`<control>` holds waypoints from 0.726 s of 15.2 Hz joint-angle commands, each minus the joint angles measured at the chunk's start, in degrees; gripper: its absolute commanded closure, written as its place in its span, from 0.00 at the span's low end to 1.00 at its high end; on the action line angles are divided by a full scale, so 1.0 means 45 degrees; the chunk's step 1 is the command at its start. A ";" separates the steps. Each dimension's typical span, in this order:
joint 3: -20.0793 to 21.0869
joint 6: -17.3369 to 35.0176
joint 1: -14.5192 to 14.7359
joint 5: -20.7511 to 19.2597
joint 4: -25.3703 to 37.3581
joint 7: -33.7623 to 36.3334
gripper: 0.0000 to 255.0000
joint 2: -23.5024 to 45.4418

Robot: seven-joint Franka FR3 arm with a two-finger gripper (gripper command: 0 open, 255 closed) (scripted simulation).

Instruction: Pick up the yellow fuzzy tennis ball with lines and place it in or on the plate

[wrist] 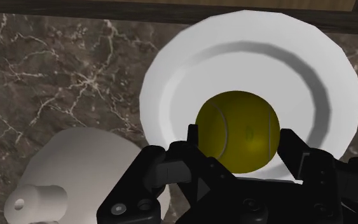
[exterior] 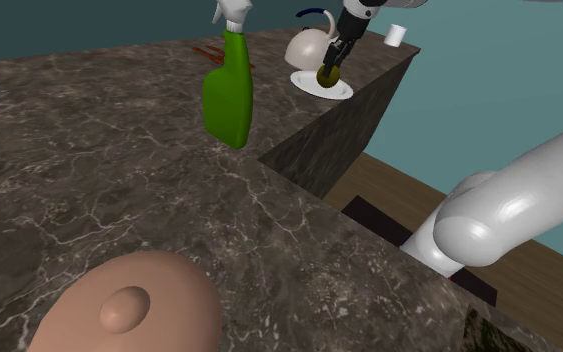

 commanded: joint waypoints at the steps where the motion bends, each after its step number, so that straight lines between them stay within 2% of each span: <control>1: -0.0010 -0.0027 -0.0009 -0.0004 -0.0068 0.0006 1.00 0.0053; 3: -0.0010 -0.0027 -0.0009 -0.0004 -0.0068 0.0006 1.00 0.0053; 4: -0.0021 -0.0011 -0.0008 0.0010 -0.0027 -0.0009 0.00 0.0109; 9: -0.0010 -0.0027 -0.0009 -0.0004 -0.0068 0.0006 0.00 0.0053; 11: 0.0076 -0.0876 0.0007 -0.0021 0.0518 0.0031 0.00 -0.0210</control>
